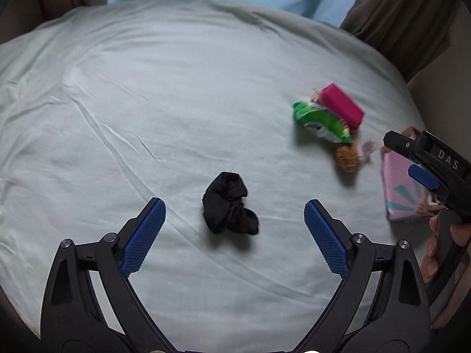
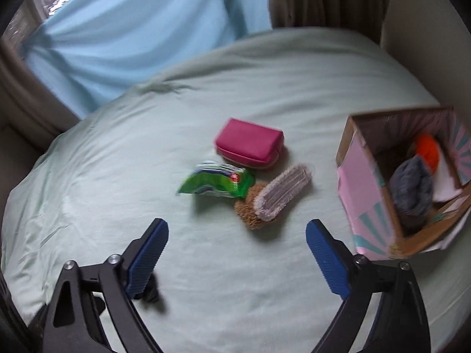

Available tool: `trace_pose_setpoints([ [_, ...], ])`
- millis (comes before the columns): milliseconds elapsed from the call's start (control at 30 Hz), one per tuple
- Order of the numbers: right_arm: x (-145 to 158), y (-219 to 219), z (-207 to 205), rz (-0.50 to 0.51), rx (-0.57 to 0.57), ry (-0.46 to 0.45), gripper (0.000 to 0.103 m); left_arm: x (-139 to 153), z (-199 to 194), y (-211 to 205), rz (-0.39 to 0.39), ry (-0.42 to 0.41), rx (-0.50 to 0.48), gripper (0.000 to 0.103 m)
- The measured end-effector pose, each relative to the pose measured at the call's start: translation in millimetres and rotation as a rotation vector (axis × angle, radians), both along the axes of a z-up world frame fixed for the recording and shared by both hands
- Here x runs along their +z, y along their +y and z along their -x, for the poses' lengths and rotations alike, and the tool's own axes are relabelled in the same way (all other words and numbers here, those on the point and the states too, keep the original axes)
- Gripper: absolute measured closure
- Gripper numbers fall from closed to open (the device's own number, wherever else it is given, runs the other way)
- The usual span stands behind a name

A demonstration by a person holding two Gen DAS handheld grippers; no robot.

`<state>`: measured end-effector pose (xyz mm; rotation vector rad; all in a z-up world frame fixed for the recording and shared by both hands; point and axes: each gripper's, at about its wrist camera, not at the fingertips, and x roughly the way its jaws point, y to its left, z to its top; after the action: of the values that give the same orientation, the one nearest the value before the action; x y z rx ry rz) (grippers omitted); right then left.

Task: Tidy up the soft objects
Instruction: 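Grasp the black sock with the left gripper while the right grasps the fuzzy brush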

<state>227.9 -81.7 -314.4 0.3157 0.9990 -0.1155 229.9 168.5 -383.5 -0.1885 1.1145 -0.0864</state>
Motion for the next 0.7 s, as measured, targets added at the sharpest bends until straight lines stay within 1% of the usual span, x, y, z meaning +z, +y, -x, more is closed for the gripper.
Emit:
trace_pose_setpoints([
  [33, -8, -2, -4, -0.002, -0.011, 0.008, 0.012, -12, -5, 0, 0.000, 0.008, 0.005, 0.009],
  [67, -17, -4, -10, -0.003, -0.022, 0.019, 0.013, -18, -8, 0, -0.001, 0.014, 0.008, 0.009],
  [100, -29, -7, -17, 0.002, -0.036, 0.031, 0.016, -30, -14, -1, -0.003, 0.024, 0.013, 0.011],
  [167, -47, -11, -26, 0.004, -0.047, 0.053, 0.020, -44, -20, -2, -0.004, 0.044, 0.015, 0.013],
  [233, -62, -13, -34, 0.010, -0.051, 0.072, 0.023, -60, -27, -3, -0.005, 0.068, 0.017, 0.019],
  [300, -76, -14, -42, 0.019, -0.050, 0.091, 0.029, -72, -31, -4, -0.007, 0.084, 0.014, 0.021],
  [367, -85, -15, -48, 0.016, -0.049, 0.103, 0.031, -81, -34, -7, -0.015, 0.096, 0.008, 0.023],
  [433, -92, -17, -54, 0.019, -0.050, 0.112, 0.033, -88, -38, -11, -0.015, 0.108, 0.002, 0.028],
  [500, -95, -19, -57, 0.019, -0.052, 0.114, 0.035, -93, -40, -13, -0.019, 0.115, -0.001, 0.031],
  [567, -97, -21, -60, 0.014, -0.048, 0.118, 0.040, -95, -41, -19, -0.047, 0.110, -0.009, 0.034],
  [633, -99, -21, -64, 0.007, -0.040, 0.122, 0.042, -95, -41, -23, -0.082, 0.103, -0.021, 0.048],
  [667, -99, -21, -64, 0.009, -0.035, 0.118, 0.043, -95, -41, -24, -0.090, 0.101, -0.023, 0.051],
  [700, -100, -21, -65, 0.011, -0.030, 0.114, 0.045, -94, -40, -24, -0.089, 0.096, -0.022, 0.059],
])
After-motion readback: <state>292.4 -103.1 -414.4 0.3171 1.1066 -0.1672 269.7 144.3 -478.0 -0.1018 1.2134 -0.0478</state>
